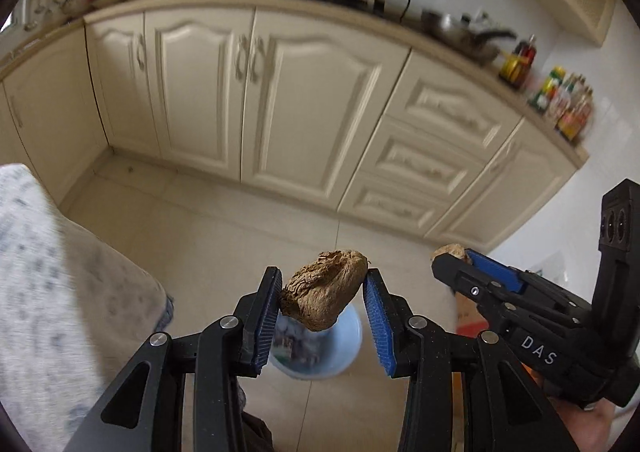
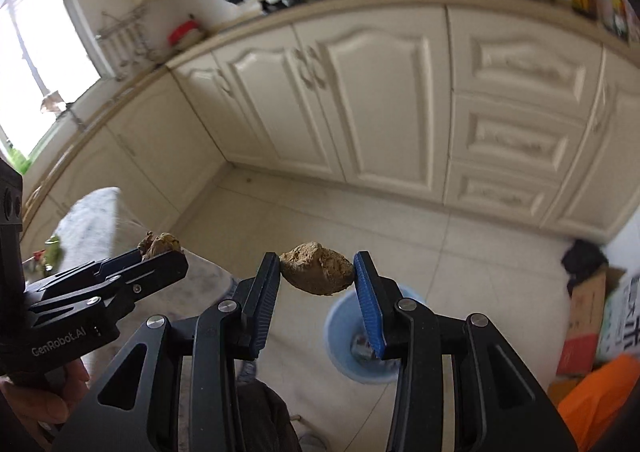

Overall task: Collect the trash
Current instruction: 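Carry the bread crust to the bin and open the left gripper over it, then raise both grippers from the bin back over the table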

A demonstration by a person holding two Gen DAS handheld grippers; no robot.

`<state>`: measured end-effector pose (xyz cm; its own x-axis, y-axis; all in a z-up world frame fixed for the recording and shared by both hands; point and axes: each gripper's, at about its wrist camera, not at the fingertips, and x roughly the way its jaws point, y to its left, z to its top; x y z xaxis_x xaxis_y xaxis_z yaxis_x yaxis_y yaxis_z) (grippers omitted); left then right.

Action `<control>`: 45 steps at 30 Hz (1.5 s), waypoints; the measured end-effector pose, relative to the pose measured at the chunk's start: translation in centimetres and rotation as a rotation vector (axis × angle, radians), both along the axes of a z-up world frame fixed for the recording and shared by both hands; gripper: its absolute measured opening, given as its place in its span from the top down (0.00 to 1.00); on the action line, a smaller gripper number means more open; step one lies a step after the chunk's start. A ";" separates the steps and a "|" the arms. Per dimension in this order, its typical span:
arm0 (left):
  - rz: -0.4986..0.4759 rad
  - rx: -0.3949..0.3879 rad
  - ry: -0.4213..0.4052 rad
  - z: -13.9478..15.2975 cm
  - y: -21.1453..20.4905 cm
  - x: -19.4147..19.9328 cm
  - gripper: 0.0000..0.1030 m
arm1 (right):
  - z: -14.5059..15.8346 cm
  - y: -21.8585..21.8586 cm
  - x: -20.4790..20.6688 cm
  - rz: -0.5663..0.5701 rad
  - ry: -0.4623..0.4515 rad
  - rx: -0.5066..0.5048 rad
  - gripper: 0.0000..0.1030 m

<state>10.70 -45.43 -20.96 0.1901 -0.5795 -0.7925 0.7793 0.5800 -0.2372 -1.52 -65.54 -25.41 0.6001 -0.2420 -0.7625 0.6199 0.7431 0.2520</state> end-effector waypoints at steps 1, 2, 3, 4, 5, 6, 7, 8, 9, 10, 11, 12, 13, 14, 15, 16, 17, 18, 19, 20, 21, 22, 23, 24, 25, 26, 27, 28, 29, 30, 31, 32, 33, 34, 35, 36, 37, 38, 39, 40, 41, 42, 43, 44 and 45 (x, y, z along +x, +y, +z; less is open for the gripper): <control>-0.002 0.018 0.016 -0.9 -0.9 0.4 0.63 | -1.1 -0.6 -0.2 -0.012 0.006 0.027 0.62; -0.001 0.039 0.037 -1.9 -1.7 0.5 0.63 | -2.1 -1.3 -0.3 -0.024 0.012 0.050 0.62; 0.000 0.055 0.057 -2.8 -2.6 0.9 0.63 | -3.2 -1.9 -0.4 -0.034 0.021 0.070 0.62; 0.003 0.065 0.073 -3.6 -3.2 1.5 0.63 | -4.2 -2.6 -0.4 -0.044 0.033 0.090 0.62; 0.004 0.078 0.089 -4.4 -3.8 2.1 0.63 | -5.1 -3.1 -0.4 -0.051 0.040 0.110 0.62; 0.003 0.092 0.104 -5.1 -4.5 2.1 0.63 | -5.9 -3.3 -0.5 -0.056 0.044 0.126 0.62; 0.001 0.099 0.116 -5.6 -5.4 3.0 0.63 | -6.7 -3.8 -0.5 -0.063 0.049 0.144 0.62; -0.002 0.107 0.127 -6.2 -6.0 3.0 0.63 | -7.4 -4.3 -0.6 -0.071 0.051 0.156 0.61; -0.004 0.121 0.137 -6.8 -7.5 4.0 0.63 | -8.3 -5.0 -0.7 -0.083 0.057 0.172 0.61; -0.007 0.138 0.147 -7.3 -9.1 5.0 0.62 | -9.1 -5.5 -0.6 -0.088 0.064 0.191 0.60; -0.012 0.152 0.152 -7.8 -9.8 5.1 0.61 | -10.0 -6.0 -0.6 -0.088 0.065 0.216 0.60; -0.019 0.165 0.154 -8.3 -10.5 5.8 0.59 | -11.0 -6.5 -0.5 -0.088 0.074 0.246 0.60; -0.022 0.181 0.153 -8.7 -11.5 6.6 0.50 | -11.8 -7.0 -0.6 -0.095 0.091 0.264 0.57; -0.016 0.195 0.146 -9.2 -12.4 7.9 0.37 | -12.3 -7.3 -0.7 -0.107 0.095 0.274 0.45; -0.002 0.202 0.132 -9.5 -12.9 8.4 0.32 | -12.7 -7.6 -0.8 -0.122 0.096 0.280 0.37; 0.015 0.202 0.117 -9.4 -12.9 8.6 0.23 | -12.9 -7.7 -1.1 -0.136 0.096 0.285 0.27; 0.028 0.201 0.108 -9.5 -13.5 8.4 0.17 | -12.9 -7.8 -1.5 -0.150 0.090 0.285 0.22; 0.043 0.202 0.102 -9.3 -13.5 8.6 0.15 | -12.8 -7.8 -1.8 -0.164 0.081 0.287 0.21; 0.054 0.199 0.096 -9.0 -13.2 8.0 0.12 | -12.7 -7.8 -2.1 -0.174 0.074 0.289 0.17; 0.067 0.186 0.086 -8.6 -13.2 8.0 0.11 | -12.5 -7.8 -2.4 -0.186 0.067 0.290 0.11; 0.075 0.174 0.074 -8.2 -13.0 7.5 0.10 | -12.3 -7.8 -2.5 -0.195 0.063 0.286 0.07; 0.082 0.166 0.062 -7.8 -12.3 6.8 0.07 | -12.0 -7.7 -2.6 -0.202 0.060 0.280 0.01; 0.091 0.153 0.050 -7.3 -11.8 6.5 0.05 | -11.6 -7.6 -2.7 -0.206 0.060 0.272 0.00; 0.098 0.136 0.039 -6.6 -11.2 5.9 0.04 | -11.2 -7.5 -2.5 -0.210 0.062 0.266 0.00; 0.105 0.119 0.025 -5.9 -10.5 5.3 0.01 | -10.8 -7.4 -2.4 -0.213 0.063 0.260 0.00; 0.110 0.108 0.013 -5.1 -9.5 4.9 0.01 | -10.2 -7.3 -2.3 -0.214 0.057 0.255 0.00; 0.117 0.094 0.001 -4.3 -9.1 4.5 0.01 | -9.7 -7.1 -2.2 -0.211 0.052 0.250 0.00; 0.121 0.079 -0.004 -3.6 -8.4 4.1 0.01 | -9.1 -6.9 -2.0 -0.206 0.048 0.242 0.00; 0.126 0.057 -0.009 -2.7 -7.8 3.8 0.01 | -8.6 -6.7 -1.9 -0.200 0.046 0.232 0.00; 0.132 0.039 -0.014 -1.9 -6.9 3.5 0.01 | -7.8 -6.4 -1.6 -0.192 0.039 0.219 0.00; 0.140 0.019 -0.025 -1.0 -6.1 3.1 0.01 | -7.1 -6.0 -1.2 -0.182 0.029 0.207 0.00; 0.145 0.002 -0.033 -0.1 -4.6 2.8 0.01 | -6.3 -5.6 -0.9 -0.171 0.020 0.196 0.00; 0.152 -0.022 -0.043 1.0 -3.2 2.5 0.01 | -5.2 -5.1 -0.5 -0.158 0.011 0.181 0.00; 0.162 -0.042 -0.056 2.1 -1.6 2.3 0.01 | -4.3 -4.5 0.0 -0.145 0.002 0.165 0.00; 0.175 -0.058 -0.073 3.1 0.3 2.0 0.01 | -3.1 -3.9 0.5 -0.129 -0.011 0.146 0.00; 0.193 -0.069 -0.094 4.0 1.5 1.8 0.01 | -2.2 -3.3 1.0 -0.114 -0.023 0.129 0.00; 0.210 -0.080 -0.107 5.5 4.4 1.4 0.01 | -1.1 -2.6 1.5 -0.096 -0.035 0.112 0.00; 0.230 -0.096 -0.116 6.3 5.9 1.2 0.01 | -0.2 -1.7 2.0 -0.080 -0.047 0.096 0.00; 0.249 -0.112 -0.126 7.1 7.4 1.2 0.01 | 0.9 -0.8 2.6 -0.059 -0.061 0.077 0.00; 0.267 -0.121 -0.138 7.7 8.9 1.0 0.01 | 2.0 0.1 3.1 -0.041 -0.075 0.062 0.00; 0.291 -0.130 -0.158 8.4 10.5 0.9 0.01 | 2.8 1.0 3.5 -0.025 -0.087 0.048 0.00; 0.312 -0.137 -0.180 9.1 12.0 0.6 0.01 | 3.9 2.0 4.1 -0.005 -0.101 0.032 0.00; 0.328 -0.142 -0.199 9.7 13.2 0.2 0.01 | 4.9 3.0 4.7 0.019 -0.117 0.018 0.00; 0.344 -0.146 -0.219 10.2 14.4 -0.2 0.01 | 5.8 3.9 5.3 0.039 -0.130 0.006 0.00; 0.362 -0.150 -0.244 10.7 15.8 -0.5 0.01 | 6.7 5.1 5.9 0.063 -0.141 -0.010 0.00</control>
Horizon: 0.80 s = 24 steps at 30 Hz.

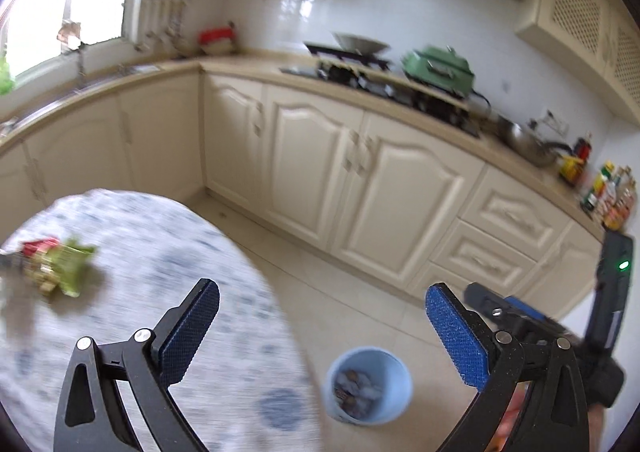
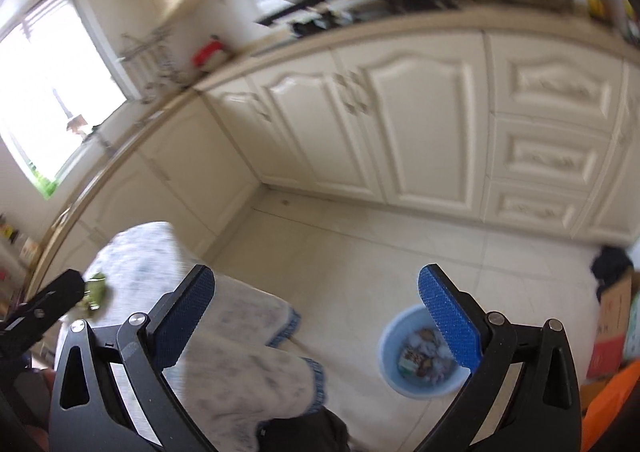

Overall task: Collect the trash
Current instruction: 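Raise both grippers from the bin back over the table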

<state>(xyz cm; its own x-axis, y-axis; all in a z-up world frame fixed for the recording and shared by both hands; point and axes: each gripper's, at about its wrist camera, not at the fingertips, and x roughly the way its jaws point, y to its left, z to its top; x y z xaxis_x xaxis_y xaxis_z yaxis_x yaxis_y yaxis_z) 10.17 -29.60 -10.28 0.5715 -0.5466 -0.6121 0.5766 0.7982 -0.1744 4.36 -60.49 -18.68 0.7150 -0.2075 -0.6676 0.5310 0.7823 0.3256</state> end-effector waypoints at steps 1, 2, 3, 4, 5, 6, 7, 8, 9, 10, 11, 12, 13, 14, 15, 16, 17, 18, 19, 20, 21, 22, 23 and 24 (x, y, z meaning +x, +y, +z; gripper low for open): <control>0.022 -0.001 -0.022 0.5 1.5 -0.4 0.01 | 0.9 1.0 0.6 0.021 -0.011 -0.014 0.00; 0.037 -0.004 -0.042 0.8 2.4 -0.7 0.01 | 1.7 2.1 1.1 0.043 -0.024 -0.028 0.00; 0.054 -0.009 -0.058 1.2 3.7 -1.2 0.01 | 2.4 3.2 1.6 0.062 -0.036 -0.040 0.00; 0.070 -0.014 -0.071 1.6 4.8 -1.6 0.01 | 3.2 4.3 2.1 0.081 -0.049 -0.053 0.00; 0.089 -0.020 -0.084 2.0 6.1 -1.9 0.01 | 3.9 5.3 2.6 0.102 -0.060 -0.065 0.00; 0.111 -0.026 -0.100 2.4 7.4 -2.4 0.01 | 4.5 6.3 3.0 0.121 -0.069 -0.076 0.00; 0.128 -0.030 -0.114 2.7 8.4 -2.9 0.01 | 5.1 7.3 3.5 0.140 -0.078 -0.088 0.00; 0.148 -0.031 -0.130 3.0 9.7 -3.4 0.01 | 5.7 8.3 4.0 0.157 -0.087 -0.098 0.00; 0.164 -0.031 -0.145 3.2 10.8 -3.8 0.01 | 6.2 9.3 4.4 0.174 -0.096 -0.107 0.00; 0.177 -0.030 -0.158 3.3 11.7 -4.1 0.01 | 6.8 10.3 4.8 0.191 -0.105 -0.117 0.00; 0.195 -0.028 -0.172 3.4 12.9 -4.6 0.01 | 7.2 11.3 5.1 0.208 -0.112 -0.130 0.00; 0.209 -0.025 -0.180 3.4 14.0 -5.0 0.01 | 7.8 12.4 5.4 0.228 -0.120 -0.146 0.00; 0.221 -0.021 -0.187 3.3 14.9 -5.4 0.01 | 8.2 13.4 5.7 0.246 -0.126 -0.156 0.00; 0.234 -0.018 -0.196 3.3 16.0 -5.8 0.01 | 8.6 14.4 6.0 0.265 -0.133 -0.168 0.00; 0.251 -0.016 -0.204 3.3 17.4 -6.4 0.01 | 9.0 15.3 6.2 0.279 -0.140 -0.178 0.00; 0.264 -0.015 -0.210 3.3 18.1 -6.4 0.01 | 9.3 16.2 6.5 0.294 -0.147 -0.188 0.00; 0.280 -0.015 -0.216 3.2 19.2 -6.9 0.01 | 9.6 17.2 6.7 0.312 -0.156 -0.197 0.00; 0.300 -0.016 -0.222 3.1 20.6 -7.5 0.01 | 9.9 18.1 6.9 0.326 -0.161 -0.205 0.00; 0.316 -0.017 -0.224 3.0 21.4 -7.7 0.01 | 10.1 19.1 7.2 0.346 -0.166 -0.216 0.00; 0.334 -0.014 -0.227 2.9 22.2 -7.9 0.01 | 10.3 20.0 7.6 0.363 -0.171 -0.226 0.00; 0.355 -0.011 -0.230 2.7 23.4 -8.5 0.01 | 10.5 21.0 7.9 0.385 -0.177 -0.239 0.00; 0.368 -0.011 -0.233 2.5 24.0 -8.7 0.01 | 10.7 21.9 8.4 0.402 -0.179 -0.251 0.00; 0.385 -0.011 -0.233 2.3 25.0 -9.1 0.01 | 10.7 22.9 8.7 0.419 -0.180 -0.263 0.00; 0.403 -0.008 -0.232 2.2 25.8 -9.3 0.01 | 10.8 24.0 9.3 0.441 -0.179 -0.274 0.00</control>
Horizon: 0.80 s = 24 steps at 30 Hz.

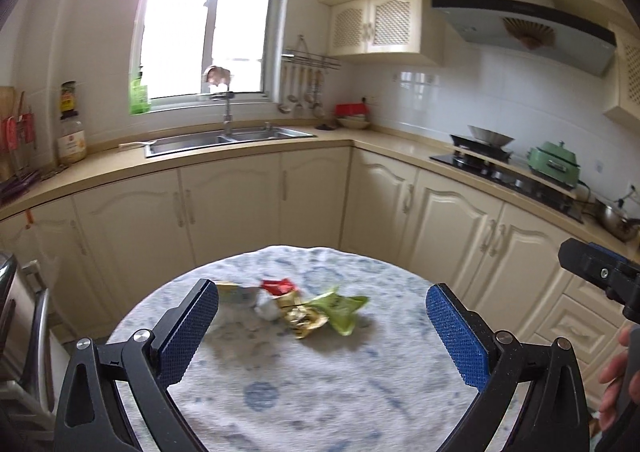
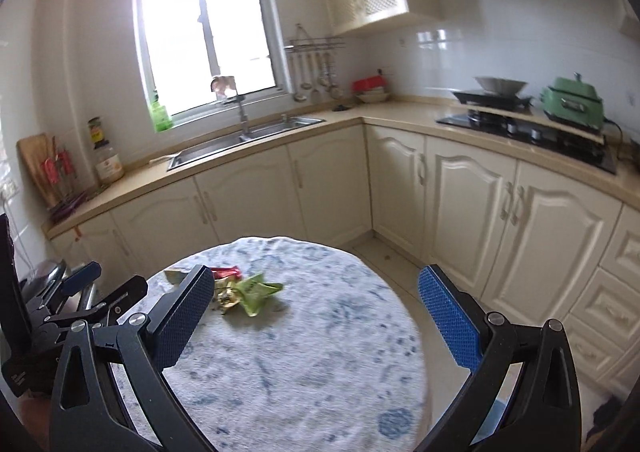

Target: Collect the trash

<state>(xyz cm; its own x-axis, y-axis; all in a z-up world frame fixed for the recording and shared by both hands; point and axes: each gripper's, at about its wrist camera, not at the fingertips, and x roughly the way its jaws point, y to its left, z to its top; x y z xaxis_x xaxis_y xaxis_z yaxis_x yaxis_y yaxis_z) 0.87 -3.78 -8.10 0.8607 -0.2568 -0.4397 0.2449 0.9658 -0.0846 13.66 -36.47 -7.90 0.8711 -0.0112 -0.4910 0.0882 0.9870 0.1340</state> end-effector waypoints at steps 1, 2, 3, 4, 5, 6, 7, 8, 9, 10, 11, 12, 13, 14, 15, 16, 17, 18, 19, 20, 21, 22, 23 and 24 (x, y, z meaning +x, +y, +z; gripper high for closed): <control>0.015 0.003 0.001 -0.1 0.5 0.2 0.01 | 0.0 0.9 0.4 0.017 0.001 -0.009 0.00; 0.029 0.006 0.003 -0.4 1.3 -0.2 0.01 | -0.2 1.7 0.9 0.034 0.005 -0.016 0.00; 0.040 0.008 0.007 -0.5 1.4 0.0 0.01 | -0.3 2.5 1.4 0.051 0.009 -0.023 0.00; 0.051 0.007 0.011 -0.6 1.7 0.2 0.01 | -0.5 3.3 1.9 0.065 0.013 -0.028 0.00; 0.062 0.002 0.017 -1.0 2.5 0.0 0.01 | -0.7 4.0 2.2 0.078 0.018 -0.037 0.00; 0.071 -0.001 0.026 -1.3 2.9 0.1 0.01 | -1.0 4.6 2.7 0.091 0.022 -0.041 0.00; 0.081 0.000 0.035 -1.6 3.1 0.3 0.01 | -1.3 5.2 3.3 0.102 0.029 -0.043 0.00; 0.087 0.001 0.044 -1.7 3.1 0.9 0.01 | -1.8 5.7 3.9 0.114 0.036 -0.047 0.00; 0.097 0.002 0.054 -2.2 3.6 0.9 0.01 | -2.2 6.1 4.3 0.122 0.044 -0.051 0.00; 0.102 0.003 0.063 -2.3 3.7 1.7 0.01 | -2.7 6.3 5.0 0.129 0.058 -0.057 0.00; 0.109 0.006 0.073 -2.5 3.6 2.4 0.01 | -3.3 6.6 5.6 0.134 0.074 -0.062 0.00; 0.118 0.010 0.084 -2.8 3.9 3.1 0.01 | -4.0 6.9 6.4 0.143 0.090 -0.063 0.00; 0.127 0.011 0.095 -3.2 4.2 3.7 0.01 | -4.6 7.2 7.1 0.149 0.105 -0.062 0.00; 0.131 0.010 0.109 -3.4 4.4 5.1 0.01 | -5.5 7.3 8.0 0.152 0.128 -0.066 0.00; 0.132 0.011 0.127 -3.7 4.4 6.6 0.01 | -6.3 7.4 8.8 0.152 0.149 -0.068 0.00; 0.133 0.013 0.142 -3.7 4.6 8.1 0.01 | -7.2 7.5 9.6 0.153 0.169 -0.069 0.00; 0.137 0.017 0.152 -4.1 4.7 9.0 0.01 | -8.2 7.7 10.6 0.158 0.193 -0.068 0.00; 0.140 0.023 0.162 -4.3 4.9 10.3 0.01 | -9.0 7.8 11.4 0.159 0.214 -0.067 0.00; 0.138 0.034 0.176 -4.5 5.1 11.5 0.01 | -9.8 7.9 12.2 0.158 0.234 -0.067 0.00; 0.133 0.048 0.191 -4.9 5.0 12.6 0.01 | -10.6 8.0 13.0 0.158 0.253 -0.068 0.00; 0.133 0.066 0.203 -5.3 4.9 13.8 0.01 | -11.5 8.1 14.0 0.160 0.274 -0.068 0.00; 0.136 0.080 0.207 -5.8 4.9 14.7 0.01 | -12.3 8.1 14.8 0.162 0.292 -0.065 0.00; 0.135 0.091 0.215 -6.1 4.8 15.7 0.01 | -13.2 8.1 15.7 0.162 0.310 -0.062 0.00; 0.130 0.100 0.229 -6.4 4.7 16.9 0.01 | -13.9 8.1 16.5 0.160 0.326 -0.059 0.00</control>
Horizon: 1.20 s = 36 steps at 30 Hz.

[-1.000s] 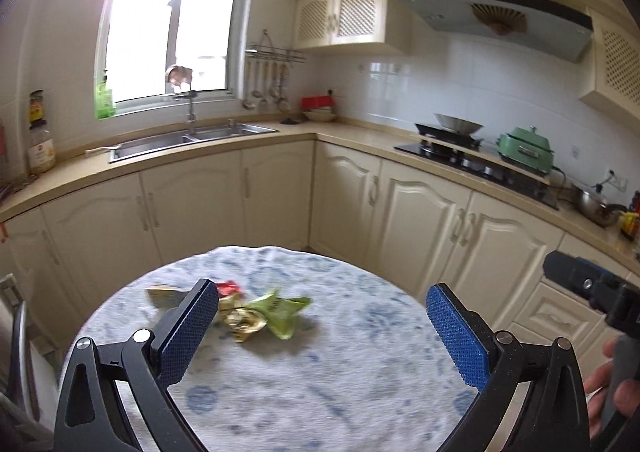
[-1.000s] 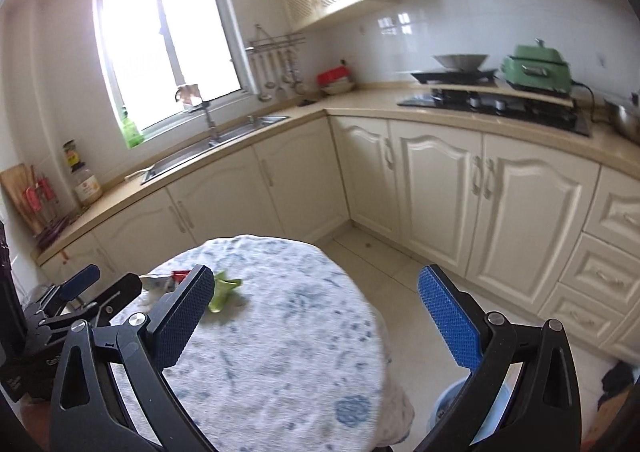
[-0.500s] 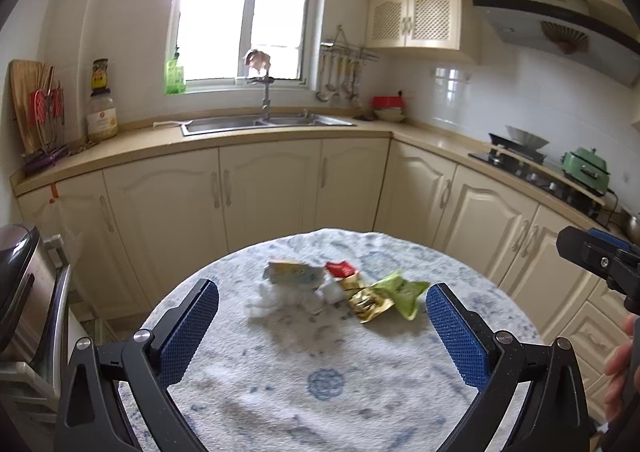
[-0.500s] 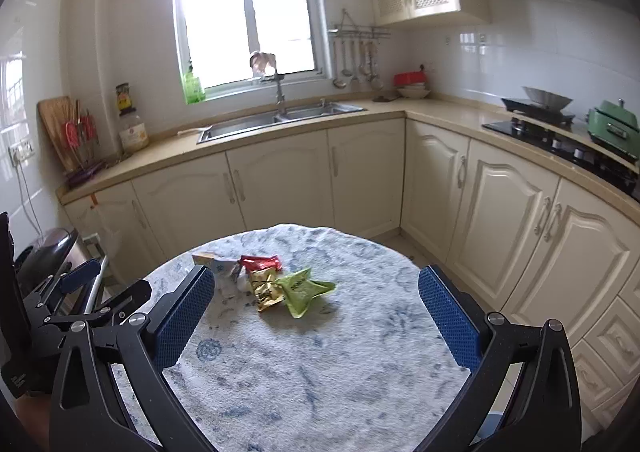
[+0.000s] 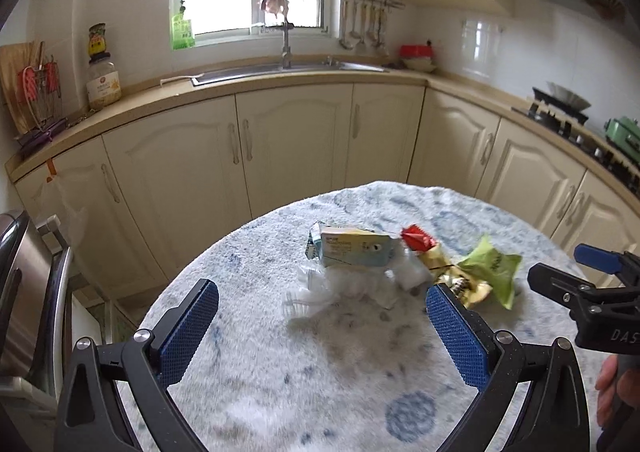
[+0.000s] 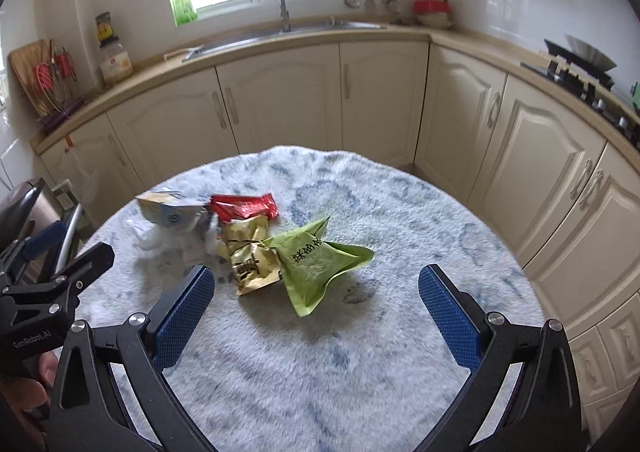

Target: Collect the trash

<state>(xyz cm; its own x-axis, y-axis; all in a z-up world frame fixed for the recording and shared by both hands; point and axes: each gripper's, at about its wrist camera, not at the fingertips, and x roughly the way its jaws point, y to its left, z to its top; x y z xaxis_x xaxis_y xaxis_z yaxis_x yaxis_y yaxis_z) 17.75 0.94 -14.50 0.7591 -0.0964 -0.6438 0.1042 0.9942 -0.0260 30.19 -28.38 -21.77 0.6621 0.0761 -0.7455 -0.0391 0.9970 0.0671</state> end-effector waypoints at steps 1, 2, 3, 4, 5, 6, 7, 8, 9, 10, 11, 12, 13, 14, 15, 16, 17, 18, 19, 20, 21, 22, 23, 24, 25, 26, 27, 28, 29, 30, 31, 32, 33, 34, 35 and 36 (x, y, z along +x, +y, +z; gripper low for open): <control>-0.008 0.010 0.015 -0.3 -0.1 1.2 0.01 | -0.8 -0.1 0.8 -0.004 0.019 0.004 0.00; -0.017 0.019 0.025 -0.6 -0.3 2.0 0.01 | -1.4 -0.3 1.5 -0.007 0.034 0.011 0.00; -0.029 0.032 0.032 -0.7 -0.6 3.2 0.01 | -2.0 -0.4 2.2 -0.009 0.046 0.021 0.00; -0.038 0.042 0.034 -1.1 -0.9 3.8 0.01 | -2.5 -0.5 2.9 -0.011 0.058 0.030 0.00; -0.052 0.053 0.039 -1.3 -1.3 5.0 0.01 | -3.1 -0.7 3.6 -0.013 0.071 0.042 0.00; -0.060 0.069 0.047 -1.7 -1.6 6.0 0.01 | -3.5 -0.8 4.3 -0.013 0.085 0.050 0.00; -0.068 0.084 0.052 -2.2 -2.0 7.1 0.01 | -4.0 -0.9 4.9 -0.014 0.104 0.050 0.03; -0.078 0.102 0.060 -2.8 -2.4 8.3 0.01 | -4.7 -0.9 5.5 -0.014 0.127 0.047 0.12; -0.084 0.120 0.079 -3.4 -2.8 9.6 0.01 | -5.1 -0.9 5.9 -0.009 0.141 0.056 0.17; -0.091 0.129 0.093 -4.0 -3.3 10.2 0.01 | -5.5 -1.1 6.1 0.000 0.155 0.086 0.28; -0.106 0.125 0.111 -4.6 -3.5 11.3 0.01 | -5.6 -1.3 6.1 0.006 0.157 0.111 0.35; -0.110 0.118 0.123 -4.9 -3.6 12.1 0.01 | -5.6 -1.3 5.9 0.011 0.154 0.108 0.52; -0.113 0.099 0.122 -5.0 -3.5 12.6 0.03 | -5.7 -1.2 5.8 0.018 0.154 0.102 0.68; -0.121 0.066 0.120 -4.9 -3.2 13.1 0.14 | -5.7 -1.4 5.7 0.024 0.155 0.113 0.73; -0.128 0.034 0.133 -5.1 -2.9 13.3 0.24 | -5.6 -1.5 5.5 0.030 0.156 0.133 0.73; -0.135 0.001 0.154 -5.1 -2.4 13.6 0.40 | -5.6 -1.6 5.3 0.033 0.157 0.145 0.74; -0.136 -0.030 0.156 -5.1 -1.9 13.8 0.42 | -5.4 -1.7 5.0 0.033 0.153 0.146 0.74; -0.138 -0.050 0.154 -5.1 -1.5 14.0 0.43 | -5.3 -1.8 4.9 0.033 0.148 0.148 0.74; -0.139 -0.060 0.153 -5.0 -1.1 14.0 0.43 | -5.1 -1.9 4.6 0.033 0.141 0.151 0.74; -0.139 -0.080 0.144 -4.8 -0.7 14.1 0.43 | -4.8 -2.0 4.2 0.031 0.134 0.150 0.74; -0.136 -0.098 0.131 -4.6 -0.3 13.9 0.43 | -4.6 -2.0 4.0 0.031 0.129 0.147 0.74; -0.136 -0.109 0.114 -4.2 0.1 13.6 0.43 | -4.2 -2.0 3.6 0.034 0.121 0.148 0.74; -0.135 -0.110 0.093 -3.9 0.5 13.2 0.43 | -3.9 -2.0 3.1 0.038 0.113 0.147 0.74; -0.139 -0.108 0.069 -3.5 0.8 12.7 0.43 | -3.6 -1.9 2.8 0.041 0.108 0.146 0.74; -0.145 -0.111 0.049 -3.3 1.0 12.1 0.43 | -3.3 -1.9 2.3 0.042 0.104 0.147 0.74; -0.155 -0.118 0.035 -3.0 1.4 11.6 0.43 | -3.0 -1.9 1.6 0.046 0.099 0.153 0.74; -0.164 -0.123 0.027 -2.9 1.8 11.0 0.43 | -2.8 -1.8 1.0 0.052 0.098 0.159 0.74; -0.168 -0.121 0.025 -2.9 2.1 10.5 0.42 | -2.7 -1.7 0.5 0.057 0.100 0.161 0.74; -0.173 -0.116 0.029 -3.1 2.5 10.2 0.38 | -2.7 -1.6 -0.1 0.063 0.107 0.165 0.74; -0.179 -0.114 0.041 -3.4 2.9 9.8 0.30 | -2.8 -1.5 -0.7 0.072 0.115 0.170 0.74; -0.180 -0.110 0.057 -3.8 3.3 9.7 0.14 | -2.9 -1.3 -1.2 0.077 0.122 0.168 0.74; -0.165 -0.094 0.063 -4.4 3.6 9.7 0.00 | -3.1 -1.1 -1.6 0.077 0.126 0.162 0.74; -0.147 -0.073 0.063 -5.0 3.8 9.4 0.01 | -3.4 -1.0 -1.8 0.077 0.133 0.164 0.74; -0.131 -0.053 0.081 -5.6 4.0 9.6 0.01 | -3.8 -1.0 -1.9 0.075 0.141 0.170 0.74; -0.129 -0.051 0.103 -5.9 3.9 9.9 0.03 | -4.0 -1.0 -2.0 0.073 0.146 0.171 0.74; -0.120 -0.058 0.124 -6.5 4.3 10.0 0.04 | -4.3 -0.9 -2.1 0.071 0.149 0.169 0.74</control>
